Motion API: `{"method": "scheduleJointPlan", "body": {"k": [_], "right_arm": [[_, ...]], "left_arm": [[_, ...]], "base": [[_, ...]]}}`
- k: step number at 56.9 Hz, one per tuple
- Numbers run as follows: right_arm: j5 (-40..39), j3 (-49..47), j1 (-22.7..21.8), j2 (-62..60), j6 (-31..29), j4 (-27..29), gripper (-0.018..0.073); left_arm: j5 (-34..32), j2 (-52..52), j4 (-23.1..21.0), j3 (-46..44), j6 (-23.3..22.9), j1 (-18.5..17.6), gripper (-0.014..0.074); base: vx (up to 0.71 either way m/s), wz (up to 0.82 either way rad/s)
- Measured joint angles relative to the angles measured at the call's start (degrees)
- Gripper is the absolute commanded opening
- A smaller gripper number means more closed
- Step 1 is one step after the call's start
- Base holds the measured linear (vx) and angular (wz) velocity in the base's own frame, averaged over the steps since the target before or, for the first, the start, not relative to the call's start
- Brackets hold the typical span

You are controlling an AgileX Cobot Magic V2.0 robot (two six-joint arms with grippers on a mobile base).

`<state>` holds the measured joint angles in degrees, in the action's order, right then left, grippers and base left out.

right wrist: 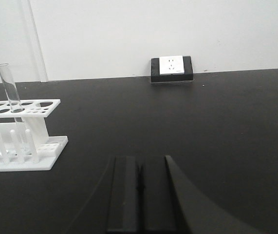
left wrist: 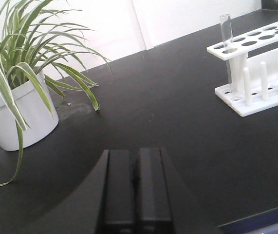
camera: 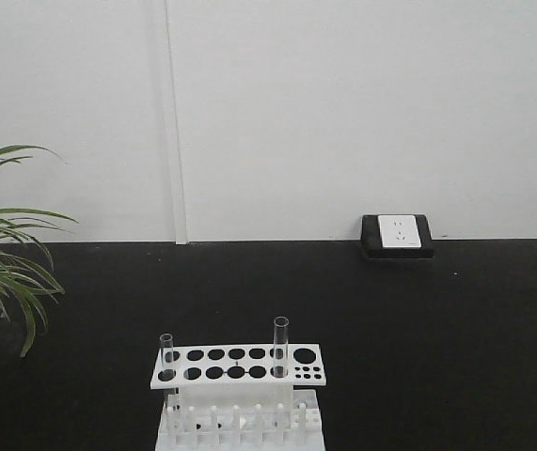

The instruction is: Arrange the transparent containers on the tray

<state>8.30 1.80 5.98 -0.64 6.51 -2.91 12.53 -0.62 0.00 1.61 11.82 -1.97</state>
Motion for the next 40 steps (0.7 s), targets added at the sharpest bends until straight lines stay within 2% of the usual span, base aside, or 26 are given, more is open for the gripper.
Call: {"method": "scheduleJointPlan", "body": {"k": [40], "right_arm": [[0.0, 0.0, 0.0, 0.0, 0.0, 0.0, -0.0011]], "left_arm": [[0.0, 0.0, 0.0, 0.0, 0.0, 0.0, -0.0006]], "base": [[0.00, 0.00]]}}
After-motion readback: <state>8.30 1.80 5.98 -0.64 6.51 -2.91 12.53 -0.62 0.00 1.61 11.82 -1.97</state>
